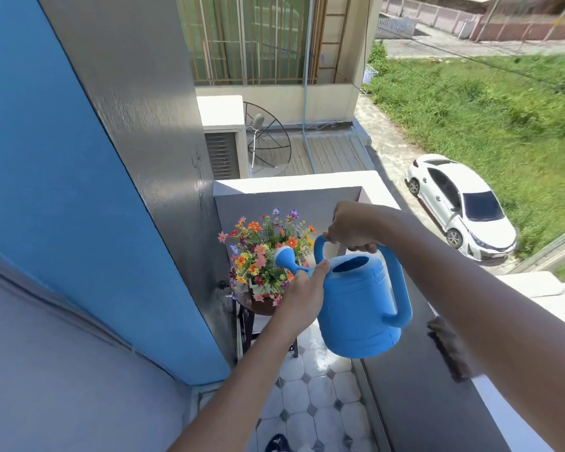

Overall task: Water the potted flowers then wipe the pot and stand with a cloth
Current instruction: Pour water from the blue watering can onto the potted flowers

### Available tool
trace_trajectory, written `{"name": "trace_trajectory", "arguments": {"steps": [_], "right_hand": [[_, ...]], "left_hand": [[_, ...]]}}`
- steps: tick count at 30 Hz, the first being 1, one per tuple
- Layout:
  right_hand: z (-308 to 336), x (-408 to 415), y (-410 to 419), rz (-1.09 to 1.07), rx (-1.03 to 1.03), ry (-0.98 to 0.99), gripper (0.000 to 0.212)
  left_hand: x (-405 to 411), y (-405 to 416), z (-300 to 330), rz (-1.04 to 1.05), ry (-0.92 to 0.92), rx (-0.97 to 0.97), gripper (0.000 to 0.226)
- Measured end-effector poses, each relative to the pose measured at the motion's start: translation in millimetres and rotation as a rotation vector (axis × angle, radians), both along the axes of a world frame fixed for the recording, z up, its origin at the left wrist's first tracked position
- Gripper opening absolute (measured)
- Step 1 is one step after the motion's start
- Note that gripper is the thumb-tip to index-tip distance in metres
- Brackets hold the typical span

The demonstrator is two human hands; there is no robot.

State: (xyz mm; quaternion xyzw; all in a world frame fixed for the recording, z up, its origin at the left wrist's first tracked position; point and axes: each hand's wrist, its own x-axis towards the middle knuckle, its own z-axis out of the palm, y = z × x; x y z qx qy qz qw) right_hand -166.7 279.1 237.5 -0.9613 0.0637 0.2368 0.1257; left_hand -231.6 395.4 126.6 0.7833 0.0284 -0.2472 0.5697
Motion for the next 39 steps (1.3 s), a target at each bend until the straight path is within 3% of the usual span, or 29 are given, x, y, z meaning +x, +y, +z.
{"name": "trace_trajectory", "arguments": {"steps": [12, 16, 21, 29, 39], "right_hand": [[-17.2, -13.1, -25.1, -0.041, -0.012, 0.066, 0.026], [-20.5, -10.6, -12.5, 0.001, -0.027, 0.09, 0.027], [-25.7, -3.3, 11.8, 0.076, -0.022, 0.156, 0.024], [-25.1, 7.7, 40.4, 0.158, 0.008, 0.09, 0.033], [-6.6, 15.1, 24.3, 0.131, -0.022, -0.023, 0.03]], "left_hand": [[-14.6, -27.2, -15.0, -0.063, 0.052, 0.017, 0.093], [-19.0, -16.9, -21.0, 0.005, 0.127, 0.007, 0.094], [-22.1, 2.3, -25.5, 0.042, 0.109, 0.005, 0.068], [-14.2, 29.7, -19.6, 0.197, 0.118, 0.002, 0.094], [2.0, 14.7, -6.9, 0.163, 0.076, -0.036, 0.095]]}}
